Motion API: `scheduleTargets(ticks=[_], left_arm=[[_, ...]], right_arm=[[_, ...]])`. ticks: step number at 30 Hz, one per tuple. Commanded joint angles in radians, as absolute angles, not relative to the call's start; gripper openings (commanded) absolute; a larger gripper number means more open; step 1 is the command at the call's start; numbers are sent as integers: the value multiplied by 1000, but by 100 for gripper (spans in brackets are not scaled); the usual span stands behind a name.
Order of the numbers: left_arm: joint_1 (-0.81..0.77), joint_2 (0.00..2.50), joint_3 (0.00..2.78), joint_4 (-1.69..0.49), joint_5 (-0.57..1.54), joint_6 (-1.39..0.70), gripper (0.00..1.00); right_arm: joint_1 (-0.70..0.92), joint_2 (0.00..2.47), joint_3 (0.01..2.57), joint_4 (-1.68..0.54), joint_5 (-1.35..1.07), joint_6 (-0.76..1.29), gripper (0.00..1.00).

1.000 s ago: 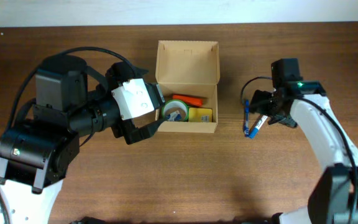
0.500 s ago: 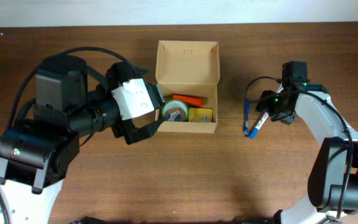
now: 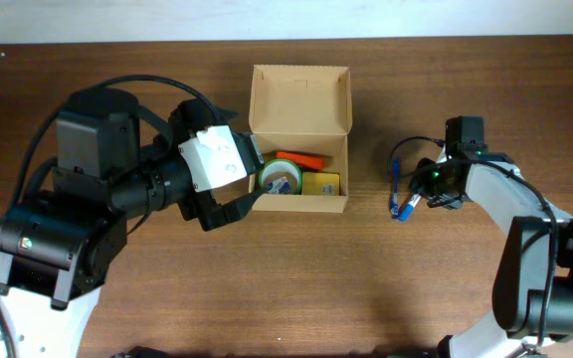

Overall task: Pack container
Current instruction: 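Carry the whiteboard marker with the right gripper into the box and release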

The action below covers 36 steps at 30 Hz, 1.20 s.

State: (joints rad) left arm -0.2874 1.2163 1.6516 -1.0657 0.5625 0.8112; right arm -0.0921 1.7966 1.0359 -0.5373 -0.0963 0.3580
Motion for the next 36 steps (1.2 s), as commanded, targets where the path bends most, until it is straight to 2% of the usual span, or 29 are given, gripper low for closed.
scheduleTargets(ticks=[1, 4, 10, 11, 19, 24, 29, 34, 36], left_arm=[[-282, 1212, 1671, -1064, 580, 824, 100], [-282, 1212, 1671, -1064, 580, 824, 100], [-282, 1212, 1671, -1064, 580, 824, 100], [-282, 1212, 1671, -1064, 580, 824, 100], [-282, 1212, 1671, -1064, 580, 824, 99], [-282, 1212, 1671, -1064, 580, 824, 100], [-283, 1211, 1671, -1075, 582, 824, 100], [-283, 1210, 1671, -1118, 580, 824, 100], [-283, 1203, 1671, -1131, 580, 824, 100]], right_arm=[[-92, 1832, 1030, -534, -102, 355, 47], [-92, 1840, 1030, -533, -101, 355, 40], [-92, 1839, 1031, -542, -103, 356, 7], [-92, 1839, 1031, -551, -108, 356, 4], [-88, 1766, 1254, -818, -129, 355, 4], [45, 1651, 1433, -883, -128, 307, 4], [296, 1642, 1551, -846, -97, 115, 4], [410, 1644, 1551, -796, -79, -42, 4], [448, 1654, 1550, -783, -102, -193, 4]])
